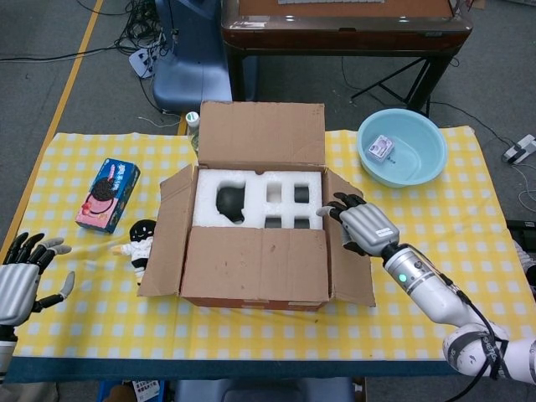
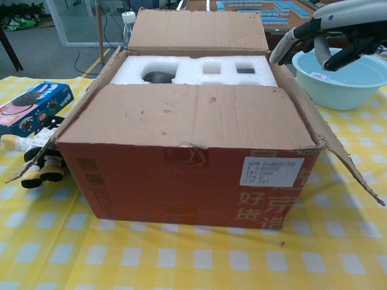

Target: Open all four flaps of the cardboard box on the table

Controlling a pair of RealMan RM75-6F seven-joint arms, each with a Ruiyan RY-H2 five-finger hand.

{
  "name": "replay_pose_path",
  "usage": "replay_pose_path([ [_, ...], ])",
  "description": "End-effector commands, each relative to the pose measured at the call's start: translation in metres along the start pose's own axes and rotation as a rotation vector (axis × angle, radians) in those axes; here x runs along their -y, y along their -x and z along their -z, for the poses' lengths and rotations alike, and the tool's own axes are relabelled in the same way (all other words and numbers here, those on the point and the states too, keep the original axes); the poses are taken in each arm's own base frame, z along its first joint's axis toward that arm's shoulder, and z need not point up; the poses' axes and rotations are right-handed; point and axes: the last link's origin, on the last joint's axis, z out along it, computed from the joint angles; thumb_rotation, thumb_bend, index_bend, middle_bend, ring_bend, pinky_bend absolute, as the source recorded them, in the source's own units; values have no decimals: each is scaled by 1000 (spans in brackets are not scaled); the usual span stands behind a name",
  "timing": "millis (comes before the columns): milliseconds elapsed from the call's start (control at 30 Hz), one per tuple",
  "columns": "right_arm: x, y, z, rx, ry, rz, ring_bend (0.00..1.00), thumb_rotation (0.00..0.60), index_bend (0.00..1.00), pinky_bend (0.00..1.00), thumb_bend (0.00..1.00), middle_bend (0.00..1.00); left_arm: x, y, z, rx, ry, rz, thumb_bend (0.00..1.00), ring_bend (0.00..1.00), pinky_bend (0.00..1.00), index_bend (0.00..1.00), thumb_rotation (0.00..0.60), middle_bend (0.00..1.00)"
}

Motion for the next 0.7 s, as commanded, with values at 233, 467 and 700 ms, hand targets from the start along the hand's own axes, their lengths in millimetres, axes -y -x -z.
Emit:
replay_pose_path([
  [233, 12, 6, -14, 18, -27, 76, 51, 600, 275, 87, 1000, 203, 5, 2, 2, 5, -9, 8, 433, 94, 0, 362, 235, 217],
  [467, 23, 10, -22, 9, -46, 150, 51, 600, 287, 87, 1000, 203, 7, 4, 2, 14, -7, 18, 433, 94, 0, 366, 237, 217],
  [700, 25, 14, -27, 17, -29, 186, 51, 600, 287, 87, 1000, 203, 11, 6, 3, 20, -13, 23, 433, 92, 0, 367, 239, 217],
])
